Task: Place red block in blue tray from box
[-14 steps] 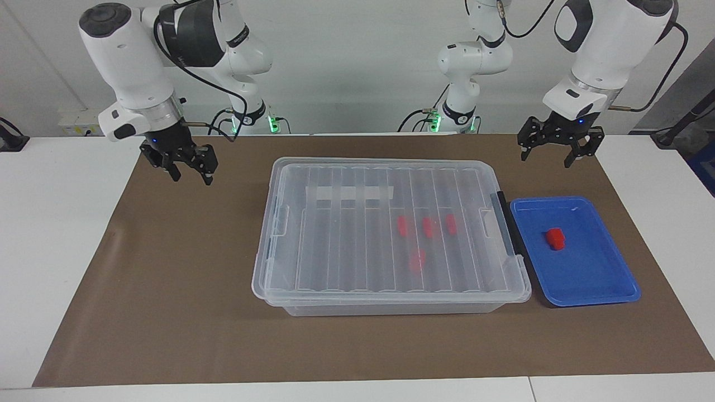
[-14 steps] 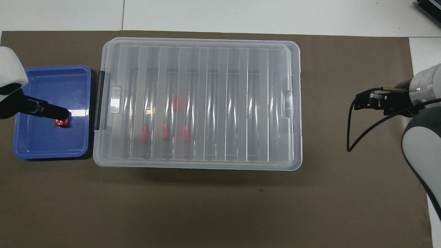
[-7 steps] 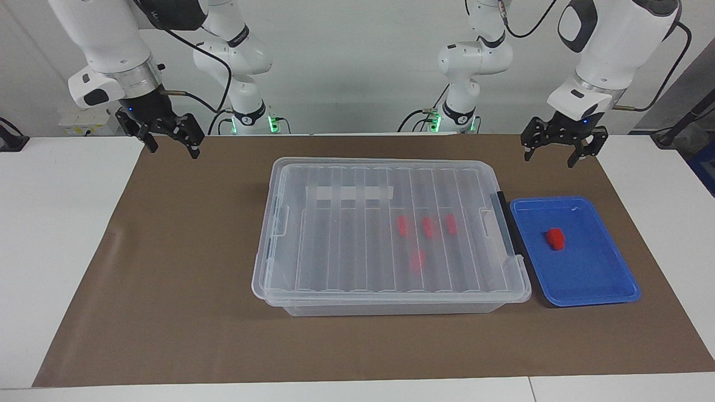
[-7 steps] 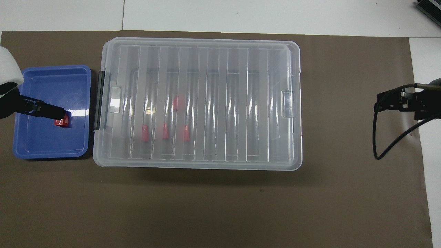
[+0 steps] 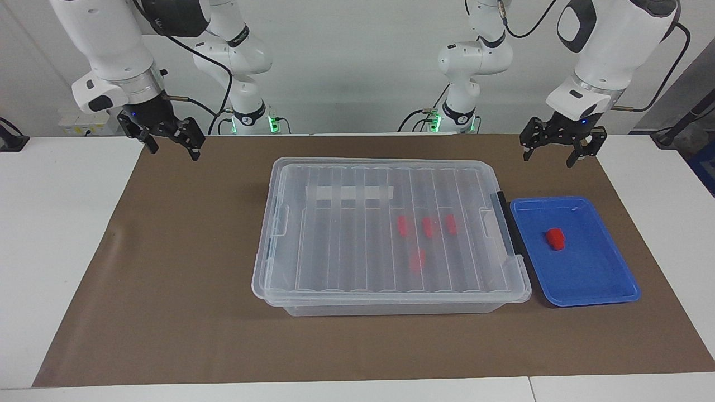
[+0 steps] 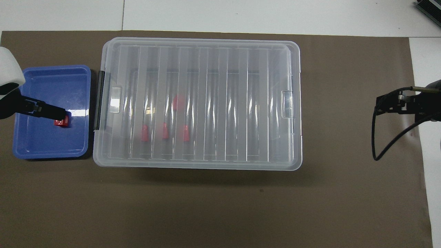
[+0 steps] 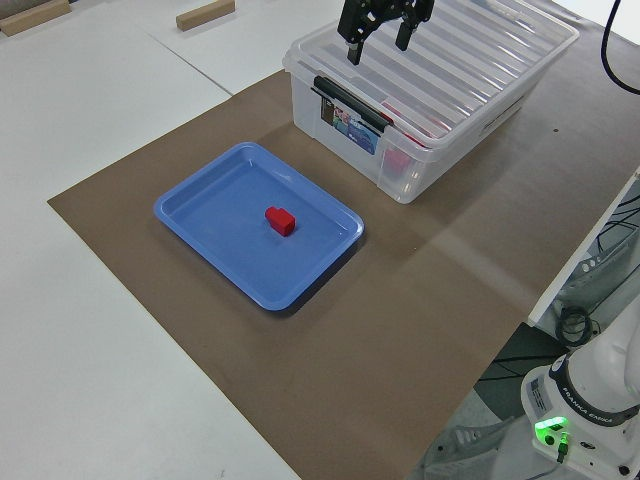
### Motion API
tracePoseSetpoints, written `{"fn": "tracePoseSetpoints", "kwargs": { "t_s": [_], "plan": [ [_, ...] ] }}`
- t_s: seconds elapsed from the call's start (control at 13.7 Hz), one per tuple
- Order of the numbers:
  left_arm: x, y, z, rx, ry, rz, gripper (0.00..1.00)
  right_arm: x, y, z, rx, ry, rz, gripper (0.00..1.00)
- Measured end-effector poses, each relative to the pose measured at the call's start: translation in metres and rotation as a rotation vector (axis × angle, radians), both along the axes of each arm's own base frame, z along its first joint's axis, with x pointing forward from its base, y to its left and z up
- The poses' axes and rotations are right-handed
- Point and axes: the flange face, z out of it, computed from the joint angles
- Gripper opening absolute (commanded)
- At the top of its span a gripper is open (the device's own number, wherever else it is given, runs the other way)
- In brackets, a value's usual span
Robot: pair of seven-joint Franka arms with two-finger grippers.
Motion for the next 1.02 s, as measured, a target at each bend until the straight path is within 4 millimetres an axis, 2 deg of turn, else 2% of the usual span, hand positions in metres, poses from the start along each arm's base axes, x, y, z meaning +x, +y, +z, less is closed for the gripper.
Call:
{"fn": "tracePoseSetpoints", "kwargs": {
  "t_s": [1.02],
  "plan": [
    [-0.008,0.0,0.011,0.001,-0.005,0.001,1.0,0.0,0.001,-0.001,-0.001,0.003,0.05,1.0]
  ]
}}
